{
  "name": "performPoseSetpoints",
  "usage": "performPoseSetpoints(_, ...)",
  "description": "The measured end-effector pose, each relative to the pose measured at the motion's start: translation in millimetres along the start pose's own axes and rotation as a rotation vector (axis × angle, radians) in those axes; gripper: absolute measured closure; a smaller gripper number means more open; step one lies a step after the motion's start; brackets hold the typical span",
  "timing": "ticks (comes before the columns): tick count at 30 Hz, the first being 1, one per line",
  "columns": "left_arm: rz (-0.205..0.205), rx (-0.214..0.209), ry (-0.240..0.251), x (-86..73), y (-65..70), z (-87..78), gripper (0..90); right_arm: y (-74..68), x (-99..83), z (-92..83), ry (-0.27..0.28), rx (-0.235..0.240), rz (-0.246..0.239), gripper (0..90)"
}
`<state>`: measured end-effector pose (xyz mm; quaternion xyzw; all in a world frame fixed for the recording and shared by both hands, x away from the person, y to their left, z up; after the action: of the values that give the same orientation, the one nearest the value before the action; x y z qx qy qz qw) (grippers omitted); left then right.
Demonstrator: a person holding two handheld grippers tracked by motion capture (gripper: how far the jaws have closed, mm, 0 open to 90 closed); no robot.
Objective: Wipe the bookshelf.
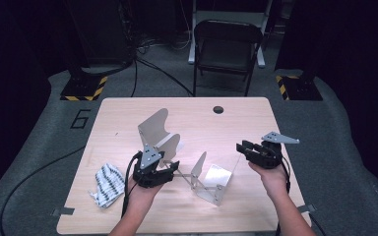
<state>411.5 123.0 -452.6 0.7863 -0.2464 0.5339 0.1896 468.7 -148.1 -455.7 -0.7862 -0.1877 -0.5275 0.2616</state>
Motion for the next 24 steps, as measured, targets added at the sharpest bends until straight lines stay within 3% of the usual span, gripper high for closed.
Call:
performPoseSetpoints(12, -0.032, 0.029, -0.014, -14.2, -6.7, -7.8, 35.3, -43.0, -28.3, -23.3, 0.026, 0.077, 0.023, 62.8)
performPoseSetpoints(17, -0.03, 0.081, -0.022, -19.6, -16.8, -12.4, 36.0, -62.7, -36.0, -27.9, 0.028, 0.12, 0.025, 62.4)
performPoseSetpoints(22, -0.057, 0.113, -0.031, -22.7, -30.4, -20.2, 37.2, -71.6, -38.9, -26.6, 0.016, 0.129, 0.0, 59.8)
performPoseSetpoints(24, -0.049, 0.118, -0.035, -23.2, -34.0, -24.6, 38.8, -72.3, -40.5, -24.9, 0.012, 0.125, -0.018, 59.4)
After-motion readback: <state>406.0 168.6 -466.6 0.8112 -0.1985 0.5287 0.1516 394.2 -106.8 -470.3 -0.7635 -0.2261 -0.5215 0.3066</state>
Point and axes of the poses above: each handheld gripper's, and its own axes: z roughly forward along the jaws, x roughly out of its top, y roughly to its right, the point moved 9 cm from there along z, roughly forward along the jaws, and after that the axes turned 7 degrees about y, right-handed, at the moved point
